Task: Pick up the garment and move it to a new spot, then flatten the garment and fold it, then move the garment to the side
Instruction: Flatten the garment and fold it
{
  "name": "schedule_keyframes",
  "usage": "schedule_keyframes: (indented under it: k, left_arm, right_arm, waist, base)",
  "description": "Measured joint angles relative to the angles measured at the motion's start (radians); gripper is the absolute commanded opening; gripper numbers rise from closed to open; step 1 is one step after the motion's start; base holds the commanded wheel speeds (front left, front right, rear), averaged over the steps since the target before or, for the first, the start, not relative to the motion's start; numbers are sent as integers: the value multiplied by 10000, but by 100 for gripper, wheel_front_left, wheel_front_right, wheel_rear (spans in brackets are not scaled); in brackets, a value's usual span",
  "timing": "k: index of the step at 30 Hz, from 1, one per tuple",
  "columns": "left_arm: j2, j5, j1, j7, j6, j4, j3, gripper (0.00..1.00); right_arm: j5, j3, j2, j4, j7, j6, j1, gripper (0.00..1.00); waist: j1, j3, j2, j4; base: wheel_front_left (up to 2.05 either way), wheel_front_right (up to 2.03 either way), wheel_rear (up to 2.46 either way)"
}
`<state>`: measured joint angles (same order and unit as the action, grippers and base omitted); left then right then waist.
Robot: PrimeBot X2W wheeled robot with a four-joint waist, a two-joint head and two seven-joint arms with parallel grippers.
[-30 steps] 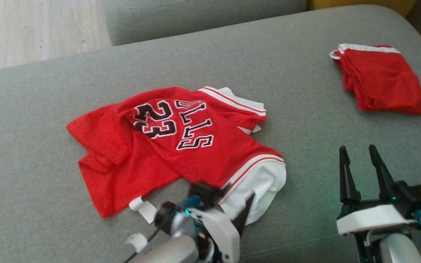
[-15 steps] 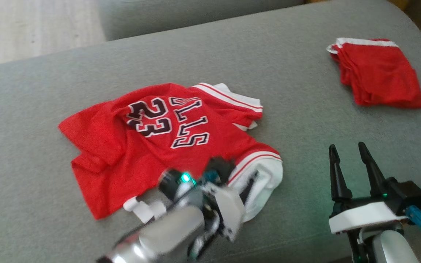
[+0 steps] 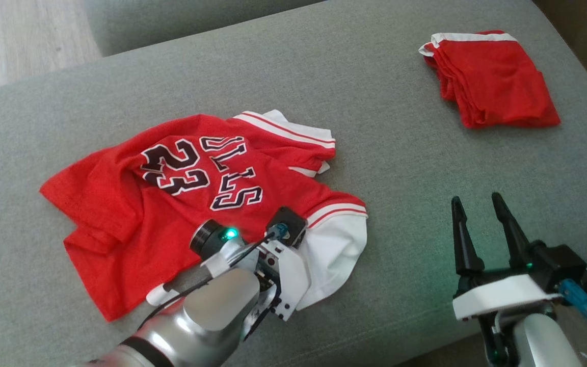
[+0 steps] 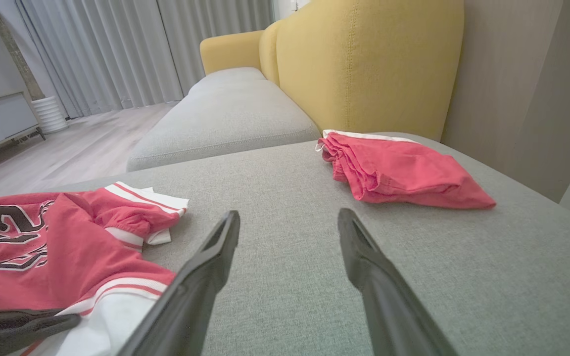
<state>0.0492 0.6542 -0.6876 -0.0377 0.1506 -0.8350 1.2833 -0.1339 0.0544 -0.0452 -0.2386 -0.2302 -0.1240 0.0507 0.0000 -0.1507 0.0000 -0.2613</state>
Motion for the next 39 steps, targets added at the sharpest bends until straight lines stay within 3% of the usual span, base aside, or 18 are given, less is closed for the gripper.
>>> schedule_keyframes:
  k: [7, 12, 13, 14, 15, 16, 23, 27, 28, 33, 39]
  left_arm:
    - [-21, 261, -371, -1062, 1064, -418, -188, 0]
    - [-23, 366, -516, -1239, 1133, -612, -163, 0]
    - [-25, 410, -503, -1271, 1127, -604, -140, 8]
    - [-23, 493, -492, -1333, 1129, -587, -119, 27]
    - [-21, 575, -479, -1406, 1133, -543, -109, 96]
    - [-19, 692, -454, -1446, 1143, -437, -125, 100]
    - [-27, 1312, -118, -2107, 1923, 1106, -1300, 100]
    - [155, 383, 582, -2119, 2592, 3120, -2928, 100]
    - [155, 383, 582, -2119, 2592, 3120, -2928, 100]
    - [1058, -566, 3052, -2119, 3127, 4920, -4401, 100]
    - [1852, -1381, 5363, -2117, 3252, 6052, -5825, 100]
  right_arm:
    - [2, -36, 0, -21, -2, 0, 62, 100]
    - [2, -13, 0, -69, -75, 0, 61, 100]
    - [2, -13, 0, -79, -75, 0, 61, 100]
    - [2, -12, 0, -79, -75, 0, 62, 100]
    - [2, -15, 0, -79, -75, 0, 62, 100]
    - [4, -21, 0, -79, -75, 0, 61, 100]
    - [407, -456, 0, 180, -75, 0, -7, 100]
    - [627, -767, 0, 470, -73, 0, -70, 100]
    - [627, -767, 0, 470, -73, 0, -70, 100]
    - [757, -1342, 2, 688, -58, 0, -885, 100]
    - [913, -1833, 8, 767, 13, 0, -1469, 100]
  waist:
    - [0, -26, 0, 165]
    - [0, 42, 0, 301]
    - [0, 46, 0, 327]
    - [0, 46, 0, 352]
    - [0, 47, 0, 377]
    - [0, 52, 0, 407]
    - [0, 293, 0, 747]
    - [0, 584, 0, 1063]
    - [0, 584, 0, 1063]
    - [0, 1181, 0, 1531]
    - [0, 1620, 0, 2362]
  base:
    - [0, 0, 0]
    - [0, 0, 0]
    - [0, 0, 0]
    - [0, 0, 0]
    - [0, 0, 0]
    - [0, 0, 0]
    - [0, 0, 0]
    - [0, 0, 0]
    - [0, 0, 0]
    - [0, 0, 0]
    - [0, 0, 0]
